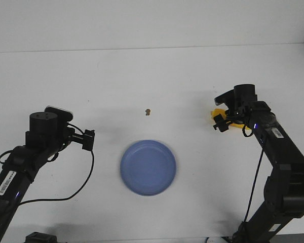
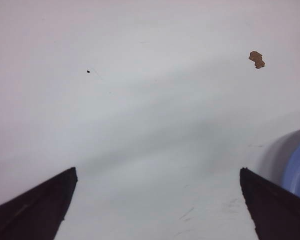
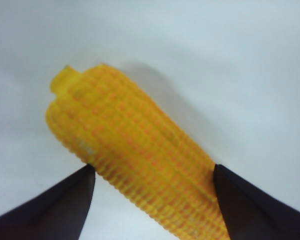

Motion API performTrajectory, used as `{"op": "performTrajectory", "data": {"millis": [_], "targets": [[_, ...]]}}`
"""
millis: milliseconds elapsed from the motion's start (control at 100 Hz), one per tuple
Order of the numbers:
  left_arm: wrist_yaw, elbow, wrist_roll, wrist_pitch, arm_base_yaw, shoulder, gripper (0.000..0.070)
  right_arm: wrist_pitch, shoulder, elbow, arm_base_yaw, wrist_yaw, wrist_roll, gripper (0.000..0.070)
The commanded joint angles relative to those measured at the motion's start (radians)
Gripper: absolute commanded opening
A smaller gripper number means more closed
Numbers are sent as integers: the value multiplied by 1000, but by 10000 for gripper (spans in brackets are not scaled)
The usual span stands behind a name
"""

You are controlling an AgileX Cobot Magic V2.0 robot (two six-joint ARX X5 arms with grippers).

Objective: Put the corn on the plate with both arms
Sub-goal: 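Close the right gripper on the corn cob and lift it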

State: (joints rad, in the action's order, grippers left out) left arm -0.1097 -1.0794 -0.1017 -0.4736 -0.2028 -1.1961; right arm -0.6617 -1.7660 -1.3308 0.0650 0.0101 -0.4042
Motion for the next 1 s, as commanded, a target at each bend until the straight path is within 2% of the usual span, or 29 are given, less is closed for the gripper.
{"op": "performTrajectory", "data": {"millis": [0, 40, 160, 300, 390, 720, 850, 990], "targets": [[-3, -10, 9, 10, 1, -12, 667, -11, -42, -8, 14, 5, -1, 414], [-3, -10, 9, 11, 1, -12, 667, -9, -42, -8, 19, 5, 4, 386], [-3, -10, 9, 14, 1, -12, 667, -9, -42, -8, 36, 4, 27, 370], [-3, -10, 9, 17, 1, -12, 667, -27, -42, -8, 47, -35, 31, 99], [-3, -10, 9, 21, 1, -12, 667, -32, -42, -8, 47, -40, 41, 18], [-3, -10, 9, 27, 1, -12, 666, -96, -8, -34, 40, -49, 102, 17], [-3, -10, 9, 27, 1, -12, 666, -134, 74, -48, 20, -102, 119, 17], [-3, -10, 9, 27, 1, -12, 666, -216, 192, -51, -33, -159, 193, 15]]}}
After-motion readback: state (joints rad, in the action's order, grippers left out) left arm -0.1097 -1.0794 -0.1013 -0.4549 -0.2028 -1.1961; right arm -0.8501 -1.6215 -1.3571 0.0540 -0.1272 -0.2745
